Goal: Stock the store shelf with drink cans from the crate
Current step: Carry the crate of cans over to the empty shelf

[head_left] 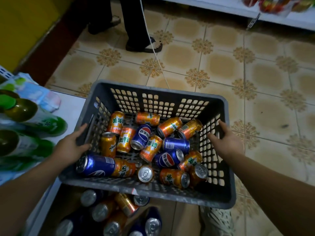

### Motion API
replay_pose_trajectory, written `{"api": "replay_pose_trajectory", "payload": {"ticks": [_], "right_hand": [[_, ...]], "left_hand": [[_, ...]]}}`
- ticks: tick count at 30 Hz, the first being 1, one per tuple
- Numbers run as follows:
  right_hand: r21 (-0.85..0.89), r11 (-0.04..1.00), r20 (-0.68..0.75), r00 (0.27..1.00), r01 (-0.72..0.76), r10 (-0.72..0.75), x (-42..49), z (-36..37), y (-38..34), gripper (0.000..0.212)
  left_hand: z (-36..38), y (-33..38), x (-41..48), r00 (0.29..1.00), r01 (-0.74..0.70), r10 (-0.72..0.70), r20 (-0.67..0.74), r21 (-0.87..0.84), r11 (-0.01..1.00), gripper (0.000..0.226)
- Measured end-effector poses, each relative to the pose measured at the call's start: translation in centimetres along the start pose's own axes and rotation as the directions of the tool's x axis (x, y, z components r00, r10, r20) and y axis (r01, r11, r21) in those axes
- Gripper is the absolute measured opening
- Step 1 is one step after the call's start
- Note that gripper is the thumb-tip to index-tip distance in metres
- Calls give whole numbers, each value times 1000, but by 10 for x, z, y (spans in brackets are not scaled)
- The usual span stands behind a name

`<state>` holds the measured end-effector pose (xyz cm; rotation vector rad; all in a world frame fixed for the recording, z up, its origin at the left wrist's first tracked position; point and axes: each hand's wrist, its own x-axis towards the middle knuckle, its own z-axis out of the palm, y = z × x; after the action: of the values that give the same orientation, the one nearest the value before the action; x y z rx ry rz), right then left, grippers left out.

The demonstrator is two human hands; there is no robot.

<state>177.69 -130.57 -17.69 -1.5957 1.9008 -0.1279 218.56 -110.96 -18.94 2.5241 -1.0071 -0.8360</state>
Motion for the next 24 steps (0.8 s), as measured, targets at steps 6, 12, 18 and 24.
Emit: {"api": "replay_pose_trajectory", "payload": {"ticks": [6, 12, 18, 24], "right_hand": [[-26, 1000, -19, 1000, 1, -2, -1, 3, 2, 67], [-351, 936, -19, 999, 18, -27, 1, 1, -9, 85], [-498, 816, 49, 949, 294, -313, -4, 12, -40, 83], [-293, 890, 433, 878, 349, -202, -17, 57, -36, 79]], "left_hand": [[-2, 0, 0, 999, -6, 6, 42, -14, 1000, 84], [0, 9, -4, 1000, 6, -5, -3, 243, 970, 85], [19, 50, -15, 981, -163, 191, -29, 403, 900, 77], [72, 91, -31, 963, -235, 205, 177, 169, 957, 70]]}}
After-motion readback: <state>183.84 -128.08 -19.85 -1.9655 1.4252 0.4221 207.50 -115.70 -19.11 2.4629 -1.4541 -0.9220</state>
